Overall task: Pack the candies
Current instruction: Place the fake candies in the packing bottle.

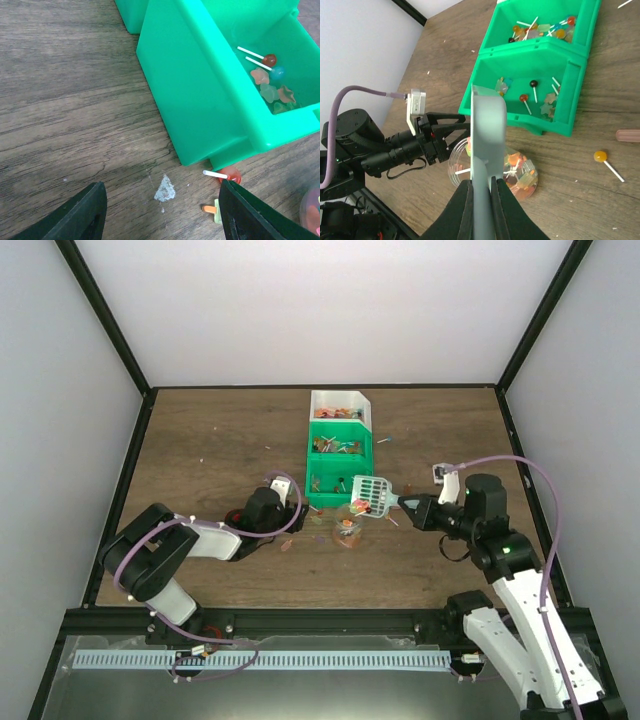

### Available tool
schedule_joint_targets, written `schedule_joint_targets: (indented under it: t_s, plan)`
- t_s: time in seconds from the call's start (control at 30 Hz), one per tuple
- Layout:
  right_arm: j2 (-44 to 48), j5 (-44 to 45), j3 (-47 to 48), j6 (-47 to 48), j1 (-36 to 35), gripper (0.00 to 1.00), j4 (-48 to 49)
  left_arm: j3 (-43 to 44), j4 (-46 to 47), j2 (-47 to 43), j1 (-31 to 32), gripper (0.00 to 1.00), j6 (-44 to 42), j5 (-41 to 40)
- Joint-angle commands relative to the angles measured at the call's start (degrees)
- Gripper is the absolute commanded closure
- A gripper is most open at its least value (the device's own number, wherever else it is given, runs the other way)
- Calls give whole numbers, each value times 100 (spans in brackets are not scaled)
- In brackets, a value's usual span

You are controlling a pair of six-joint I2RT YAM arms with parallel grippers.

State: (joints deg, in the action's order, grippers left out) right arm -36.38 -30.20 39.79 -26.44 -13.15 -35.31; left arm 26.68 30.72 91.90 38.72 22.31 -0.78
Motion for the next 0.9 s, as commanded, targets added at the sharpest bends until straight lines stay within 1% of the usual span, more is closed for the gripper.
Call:
schedule_joint_targets:
  t_s: [0.0, 0.17, 0.4, 0.87]
  plan:
    - [14, 442, 400, -21, -79, 99, -109, 67, 83, 39, 24, 37, -42, 43]
    - [-7, 473, 445, 5, -86, 99, -149, 55, 93, 62, 22, 37, -42, 16]
    - [-13, 713, 677, 102, -108, 99, -459, 79, 107, 108, 26, 36, -51, 12]
    - [-93, 726, 924, 190, -122, 99, -690, 92, 215, 240, 22, 36, -7, 60]
